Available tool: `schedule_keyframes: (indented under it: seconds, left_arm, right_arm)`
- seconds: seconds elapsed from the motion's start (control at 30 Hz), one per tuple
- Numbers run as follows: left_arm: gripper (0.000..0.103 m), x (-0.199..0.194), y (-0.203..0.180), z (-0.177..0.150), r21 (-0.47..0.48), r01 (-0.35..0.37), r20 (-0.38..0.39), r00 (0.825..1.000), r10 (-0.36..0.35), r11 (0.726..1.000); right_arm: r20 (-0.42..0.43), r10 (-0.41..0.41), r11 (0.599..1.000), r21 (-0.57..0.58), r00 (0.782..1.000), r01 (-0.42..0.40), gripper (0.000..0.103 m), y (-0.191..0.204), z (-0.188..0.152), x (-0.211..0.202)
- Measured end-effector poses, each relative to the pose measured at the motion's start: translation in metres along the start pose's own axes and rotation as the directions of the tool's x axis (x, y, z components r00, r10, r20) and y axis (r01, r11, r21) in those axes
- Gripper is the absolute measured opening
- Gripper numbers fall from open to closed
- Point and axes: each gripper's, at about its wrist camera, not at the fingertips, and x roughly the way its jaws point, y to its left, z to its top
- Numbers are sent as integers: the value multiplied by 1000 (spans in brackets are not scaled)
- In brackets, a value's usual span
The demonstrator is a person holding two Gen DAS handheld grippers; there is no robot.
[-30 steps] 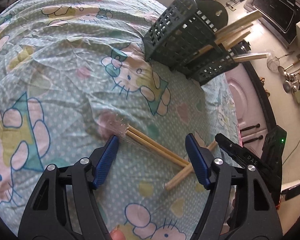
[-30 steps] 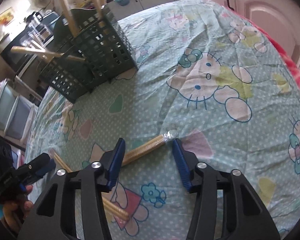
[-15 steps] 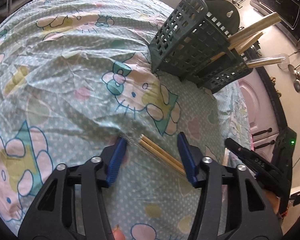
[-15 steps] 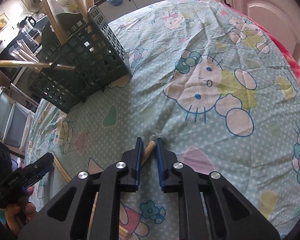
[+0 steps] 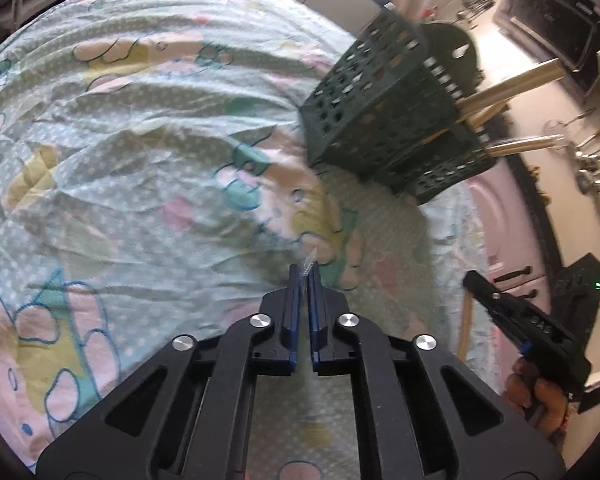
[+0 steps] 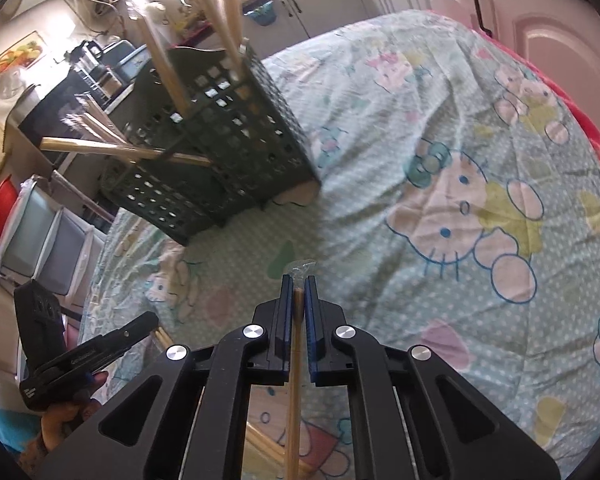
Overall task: Organize utensils
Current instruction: 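Lift the held chopstick upright with the right gripper above the caddy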
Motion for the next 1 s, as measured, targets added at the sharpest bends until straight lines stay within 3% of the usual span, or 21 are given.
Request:
schedule_keyframes:
  seconds: [0.5,1.0]
  left_arm:
    - [0,-60,-78,32,227,86,176,976,-128,970]
    - [0,-97,-118,45,336,112,233,952,-197,935]
  right_arm:
    - [127,55,987,-160,990,-34,6,46,22,-47]
    - [204,100,962,-269,974,-42,6,83,35,-77]
